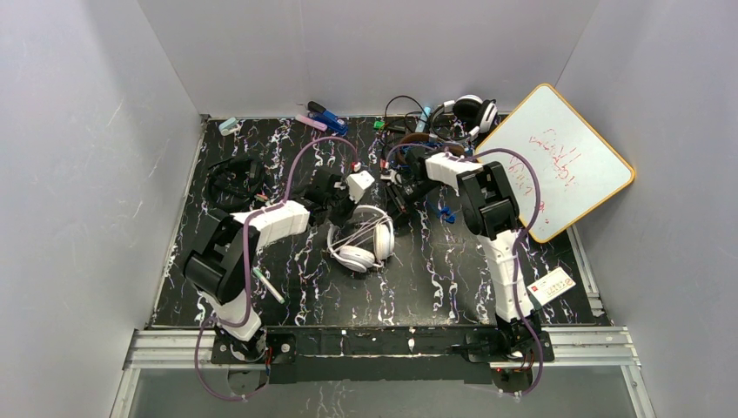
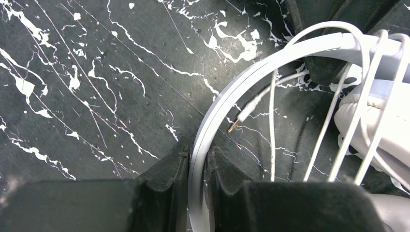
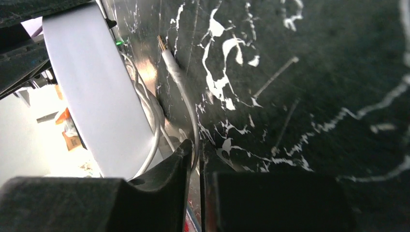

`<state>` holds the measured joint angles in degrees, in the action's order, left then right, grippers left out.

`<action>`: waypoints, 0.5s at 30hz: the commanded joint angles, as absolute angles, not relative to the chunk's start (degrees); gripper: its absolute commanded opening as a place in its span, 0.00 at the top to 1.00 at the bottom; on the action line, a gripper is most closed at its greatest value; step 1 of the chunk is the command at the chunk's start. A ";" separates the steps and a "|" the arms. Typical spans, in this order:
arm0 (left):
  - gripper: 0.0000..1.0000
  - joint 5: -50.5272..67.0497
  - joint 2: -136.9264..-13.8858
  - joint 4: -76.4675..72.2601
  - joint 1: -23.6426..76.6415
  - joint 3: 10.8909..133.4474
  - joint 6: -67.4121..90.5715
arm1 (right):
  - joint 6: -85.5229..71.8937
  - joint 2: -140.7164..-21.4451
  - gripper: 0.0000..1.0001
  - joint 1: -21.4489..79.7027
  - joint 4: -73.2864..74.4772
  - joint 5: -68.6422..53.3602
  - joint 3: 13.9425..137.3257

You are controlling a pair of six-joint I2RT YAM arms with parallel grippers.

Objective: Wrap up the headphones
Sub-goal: Wrap the headphones cable around the headphones.

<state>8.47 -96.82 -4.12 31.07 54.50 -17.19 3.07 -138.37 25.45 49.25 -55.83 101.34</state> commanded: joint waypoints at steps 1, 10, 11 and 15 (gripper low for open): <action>1.00 8.02 -99.02 -10.25 31.32 58.36 -17.36 | -2.29 -134.34 0.76 27.14 49.19 -53.33 100.45; 1.00 3.11 -101.58 -7.10 32.59 58.38 -21.22 | -11.80 -126.51 0.66 23.01 39.66 -43.59 94.53; 1.00 2.94 -101.82 -6.97 32.68 58.56 -21.38 | -12.38 -126.08 0.67 22.70 39.08 -42.64 94.07; 1.00 2.43 -102.86 -6.32 32.87 59.22 -21.59 | -14.82 -124.80 0.86 20.95 36.64 -42.18 91.92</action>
<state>6.17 -101.23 -6.00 32.42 57.36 -20.45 -9.76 -128.92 21.63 39.16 -41.80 93.71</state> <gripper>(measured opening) 0.121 0.233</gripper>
